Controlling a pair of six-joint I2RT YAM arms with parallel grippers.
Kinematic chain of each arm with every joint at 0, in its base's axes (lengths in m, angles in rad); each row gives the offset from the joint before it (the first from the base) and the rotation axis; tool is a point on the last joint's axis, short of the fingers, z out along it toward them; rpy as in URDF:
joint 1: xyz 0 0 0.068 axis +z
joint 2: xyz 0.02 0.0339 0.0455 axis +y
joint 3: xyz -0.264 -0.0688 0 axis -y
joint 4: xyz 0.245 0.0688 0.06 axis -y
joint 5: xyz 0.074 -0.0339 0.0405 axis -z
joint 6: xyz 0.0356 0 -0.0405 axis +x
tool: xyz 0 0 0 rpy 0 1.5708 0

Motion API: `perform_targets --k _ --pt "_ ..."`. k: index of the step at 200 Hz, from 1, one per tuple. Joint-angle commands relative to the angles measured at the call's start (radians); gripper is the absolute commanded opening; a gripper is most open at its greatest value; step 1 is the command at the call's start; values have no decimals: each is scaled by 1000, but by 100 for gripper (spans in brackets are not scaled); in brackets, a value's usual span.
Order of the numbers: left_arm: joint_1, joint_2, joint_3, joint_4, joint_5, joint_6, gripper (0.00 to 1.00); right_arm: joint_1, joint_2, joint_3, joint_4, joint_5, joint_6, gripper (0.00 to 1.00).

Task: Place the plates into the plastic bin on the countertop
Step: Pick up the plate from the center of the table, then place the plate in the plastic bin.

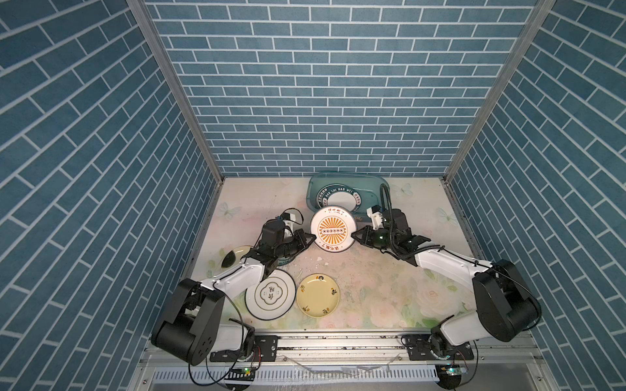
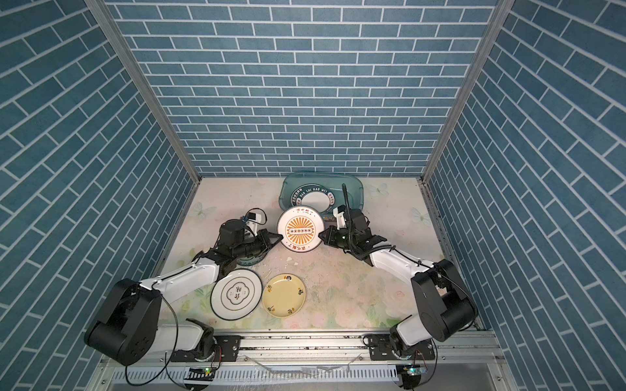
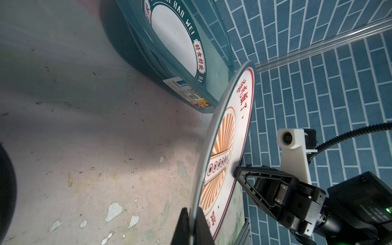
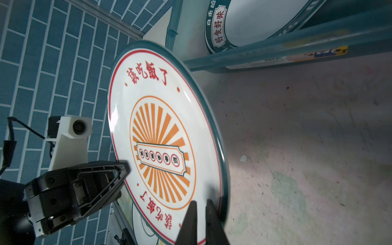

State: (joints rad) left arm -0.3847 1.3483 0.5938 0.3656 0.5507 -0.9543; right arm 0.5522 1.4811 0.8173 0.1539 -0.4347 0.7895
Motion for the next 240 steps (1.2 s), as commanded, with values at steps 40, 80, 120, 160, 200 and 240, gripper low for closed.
perform_targets --k 40,80,120,160,200,240 --pt "-1 14 48 109 58 -28 0 -43 -32 20 -43 -10 -23 18" --pt "5 -17 80 28 38 27 0 -77 -104 52 -253 97 -132 20" --pt "5 -14 87 42 35 18 0 -79 -103 59 -247 60 -143 20" --pt "6 15 72 90 52 -20 0 -103 -103 -3 -61 -53 -32 24" --pt "6 -26 69 34 -4 21 0 -118 -137 -38 -17 -59 0 33" --pt "4 11 65 90 30 -14 0 -120 -116 -66 116 -117 63 34"
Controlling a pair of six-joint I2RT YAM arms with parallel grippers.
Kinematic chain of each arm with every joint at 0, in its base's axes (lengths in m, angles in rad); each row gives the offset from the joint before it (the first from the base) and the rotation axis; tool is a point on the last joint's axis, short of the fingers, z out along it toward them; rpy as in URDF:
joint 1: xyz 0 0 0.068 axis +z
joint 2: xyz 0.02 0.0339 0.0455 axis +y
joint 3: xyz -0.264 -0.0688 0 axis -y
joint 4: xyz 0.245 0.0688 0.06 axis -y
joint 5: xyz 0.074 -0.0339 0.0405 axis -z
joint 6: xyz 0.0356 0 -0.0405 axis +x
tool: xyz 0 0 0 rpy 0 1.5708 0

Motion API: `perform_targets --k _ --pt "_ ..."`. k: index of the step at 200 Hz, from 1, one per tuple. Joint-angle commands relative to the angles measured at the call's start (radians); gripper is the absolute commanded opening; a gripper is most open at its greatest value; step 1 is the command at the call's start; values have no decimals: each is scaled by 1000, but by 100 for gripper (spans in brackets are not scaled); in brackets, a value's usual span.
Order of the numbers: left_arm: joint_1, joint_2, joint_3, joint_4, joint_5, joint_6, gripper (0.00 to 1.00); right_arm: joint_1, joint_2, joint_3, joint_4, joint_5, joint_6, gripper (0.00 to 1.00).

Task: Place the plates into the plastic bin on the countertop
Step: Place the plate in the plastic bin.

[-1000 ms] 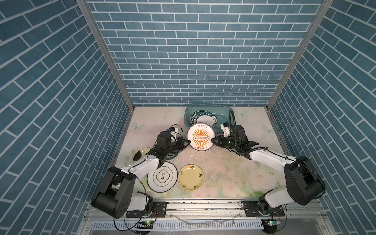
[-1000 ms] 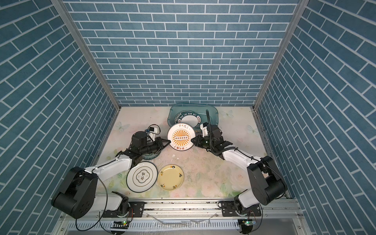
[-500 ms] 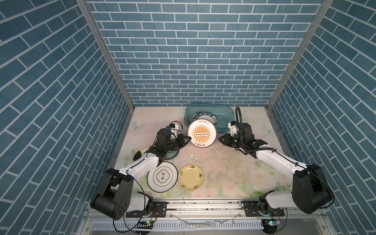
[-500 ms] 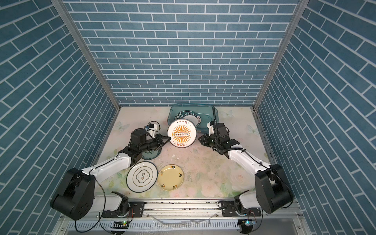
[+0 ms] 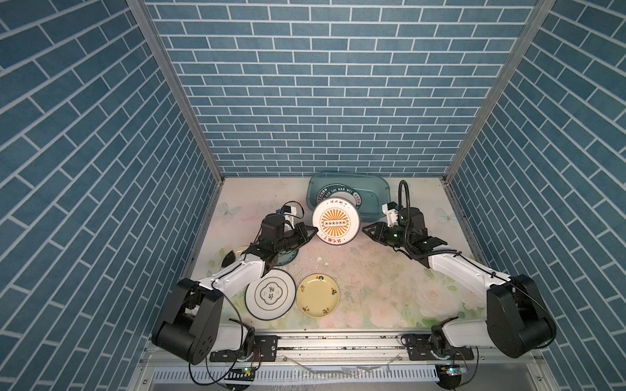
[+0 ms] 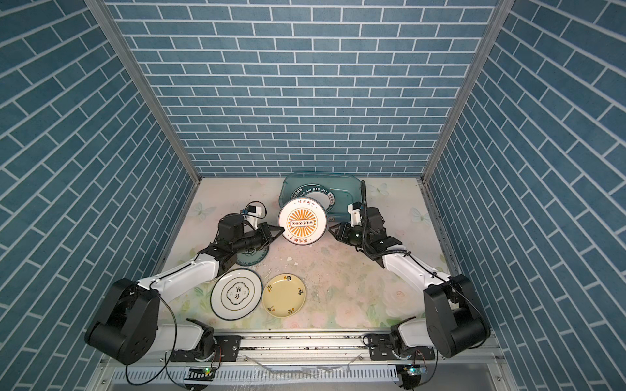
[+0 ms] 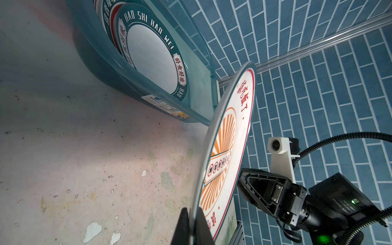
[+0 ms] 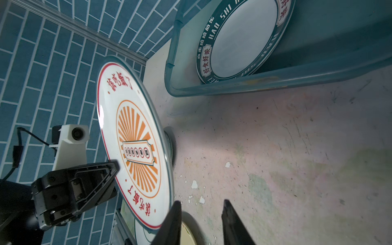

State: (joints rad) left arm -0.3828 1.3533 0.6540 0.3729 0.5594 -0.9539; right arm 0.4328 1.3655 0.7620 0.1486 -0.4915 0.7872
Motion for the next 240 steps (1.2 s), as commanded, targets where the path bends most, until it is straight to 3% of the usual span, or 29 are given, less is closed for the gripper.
perform_targets --k 1,59,100,130,149,163,185,203,240 --pt "3 8 4 87 22 -17 0 0 1 -12 125 -63 67 34" --pt "-3 57 -8 181 71 -71 0 -1 86 3 204 -99 101 33" --pt "-5 68 -23 219 80 -89 0 0 129 37 209 -101 101 21" --pt "-5 72 -16 203 85 -79 0 0 154 61 217 -98 107 1" --pt "-4 76 -2 161 87 -47 0 -1 159 75 211 -83 112 0" --pt "-3 68 23 98 76 3 13 0 154 86 192 -63 112 0" --pt "-3 22 87 -85 25 130 64 -14 140 120 117 -4 110 0" --pt "-2 -41 138 -252 -62 234 98 -42 143 162 52 29 110 0" --pt "6 -151 211 -437 -206 344 100 -84 195 313 -83 77 48 0"
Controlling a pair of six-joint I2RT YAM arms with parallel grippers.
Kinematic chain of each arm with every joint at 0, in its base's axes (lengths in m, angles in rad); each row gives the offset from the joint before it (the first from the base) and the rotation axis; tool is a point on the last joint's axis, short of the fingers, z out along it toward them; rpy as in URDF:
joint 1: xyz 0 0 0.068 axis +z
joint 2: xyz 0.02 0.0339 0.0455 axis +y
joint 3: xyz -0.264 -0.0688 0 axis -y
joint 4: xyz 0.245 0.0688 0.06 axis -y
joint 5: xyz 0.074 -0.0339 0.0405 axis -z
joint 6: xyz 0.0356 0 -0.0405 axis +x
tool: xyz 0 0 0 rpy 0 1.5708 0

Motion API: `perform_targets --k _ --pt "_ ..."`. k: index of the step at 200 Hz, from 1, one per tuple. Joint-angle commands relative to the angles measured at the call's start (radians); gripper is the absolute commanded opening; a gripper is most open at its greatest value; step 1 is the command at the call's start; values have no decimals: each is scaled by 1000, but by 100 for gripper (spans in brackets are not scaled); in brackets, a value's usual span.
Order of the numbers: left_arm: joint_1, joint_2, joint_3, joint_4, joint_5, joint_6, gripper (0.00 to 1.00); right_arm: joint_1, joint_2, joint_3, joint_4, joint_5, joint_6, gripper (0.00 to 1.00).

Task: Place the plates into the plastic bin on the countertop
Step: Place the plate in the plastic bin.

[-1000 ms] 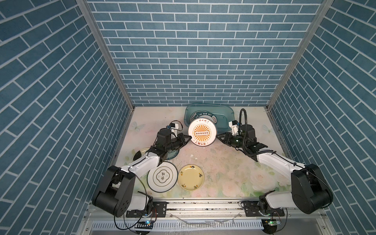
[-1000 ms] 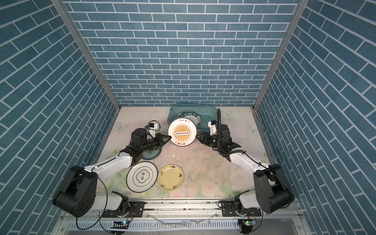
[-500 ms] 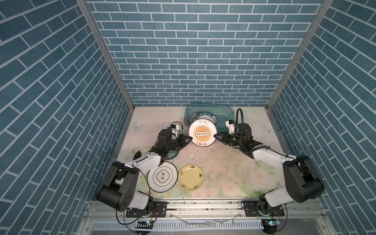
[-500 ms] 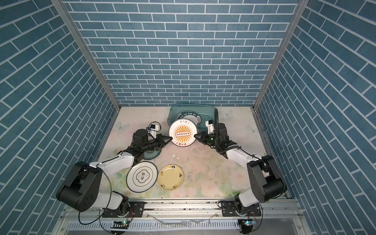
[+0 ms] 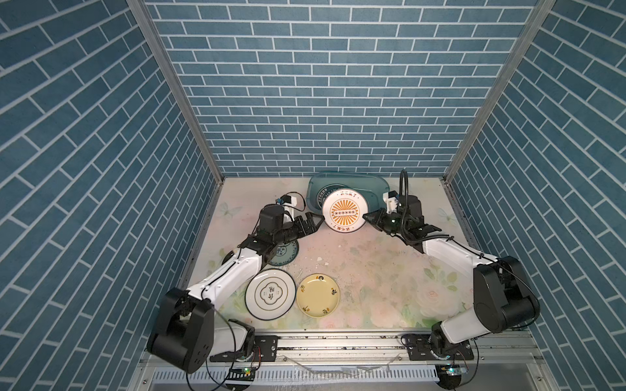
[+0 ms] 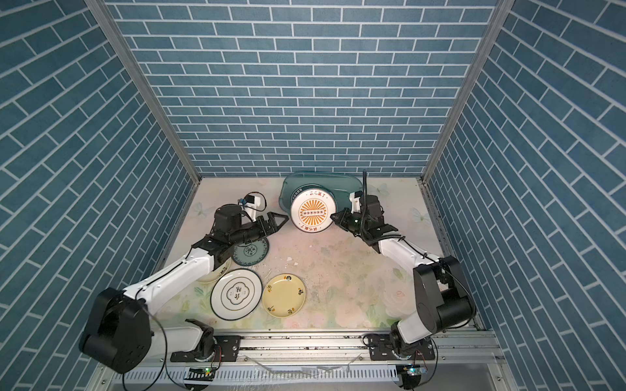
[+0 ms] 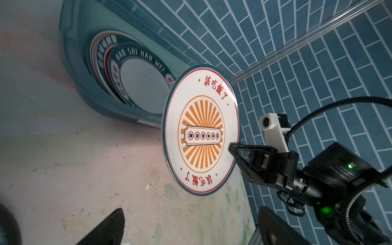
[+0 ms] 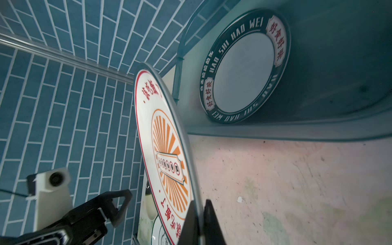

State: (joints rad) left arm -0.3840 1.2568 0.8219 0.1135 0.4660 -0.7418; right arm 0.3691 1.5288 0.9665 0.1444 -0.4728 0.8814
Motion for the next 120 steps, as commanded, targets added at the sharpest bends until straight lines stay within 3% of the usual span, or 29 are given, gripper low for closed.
perform_targets --k 1,34,120 --pt "8 -56 44 -179 -114 133 100 -21 34 115 -83 60 -49 0" --pt "21 -71 86 -241 -153 163 100 -47 158 329 -246 117 -140 0" --pt "70 -22 187 -286 -188 201 100 -73 544 799 -547 143 -195 0"
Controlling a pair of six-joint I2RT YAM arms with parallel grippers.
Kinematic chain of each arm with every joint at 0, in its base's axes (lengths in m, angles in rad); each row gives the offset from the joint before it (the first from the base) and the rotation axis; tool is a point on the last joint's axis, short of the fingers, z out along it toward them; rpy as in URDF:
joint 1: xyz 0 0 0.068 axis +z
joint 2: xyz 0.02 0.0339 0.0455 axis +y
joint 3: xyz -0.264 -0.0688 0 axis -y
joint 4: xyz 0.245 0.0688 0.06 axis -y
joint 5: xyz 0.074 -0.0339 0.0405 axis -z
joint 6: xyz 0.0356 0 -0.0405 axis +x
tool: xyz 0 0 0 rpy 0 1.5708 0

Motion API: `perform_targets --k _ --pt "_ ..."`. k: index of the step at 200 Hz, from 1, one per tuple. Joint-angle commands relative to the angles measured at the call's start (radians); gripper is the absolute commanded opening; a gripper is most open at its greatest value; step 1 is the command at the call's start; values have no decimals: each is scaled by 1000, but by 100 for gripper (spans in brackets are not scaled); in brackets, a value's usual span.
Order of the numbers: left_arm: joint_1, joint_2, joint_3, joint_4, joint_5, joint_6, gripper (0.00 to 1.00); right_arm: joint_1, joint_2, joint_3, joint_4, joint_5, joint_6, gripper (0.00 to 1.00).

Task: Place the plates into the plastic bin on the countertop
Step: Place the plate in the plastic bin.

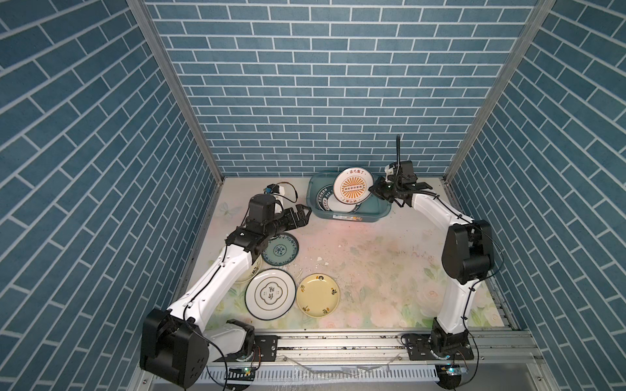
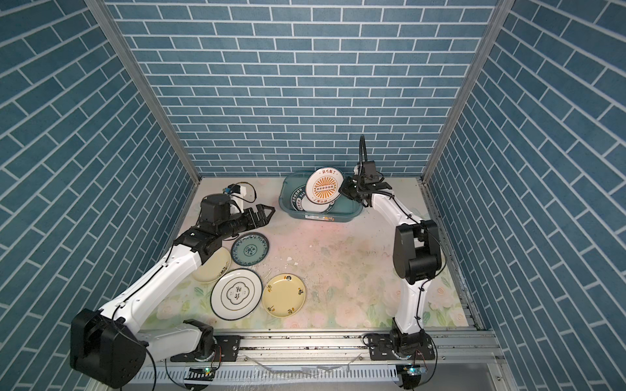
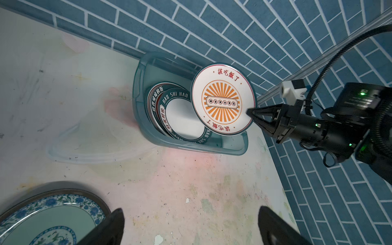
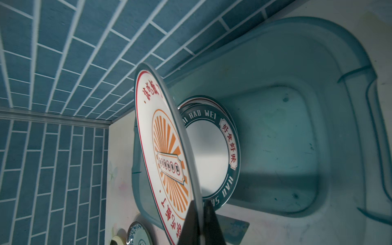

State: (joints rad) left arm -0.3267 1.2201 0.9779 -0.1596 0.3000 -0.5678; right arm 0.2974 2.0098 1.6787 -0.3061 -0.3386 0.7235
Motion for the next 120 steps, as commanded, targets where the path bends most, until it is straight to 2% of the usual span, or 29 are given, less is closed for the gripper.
perform_targets --k 1,82,120 --pt "14 15 31 -13 -22 27 100 0 66 90 -97 9 -38 0" --pt "31 24 19 -5 -68 40 99 21 268 330 -321 84 -123 0" --pt "32 -4 11 -34 -121 70 99 34 316 388 -344 69 -109 0"
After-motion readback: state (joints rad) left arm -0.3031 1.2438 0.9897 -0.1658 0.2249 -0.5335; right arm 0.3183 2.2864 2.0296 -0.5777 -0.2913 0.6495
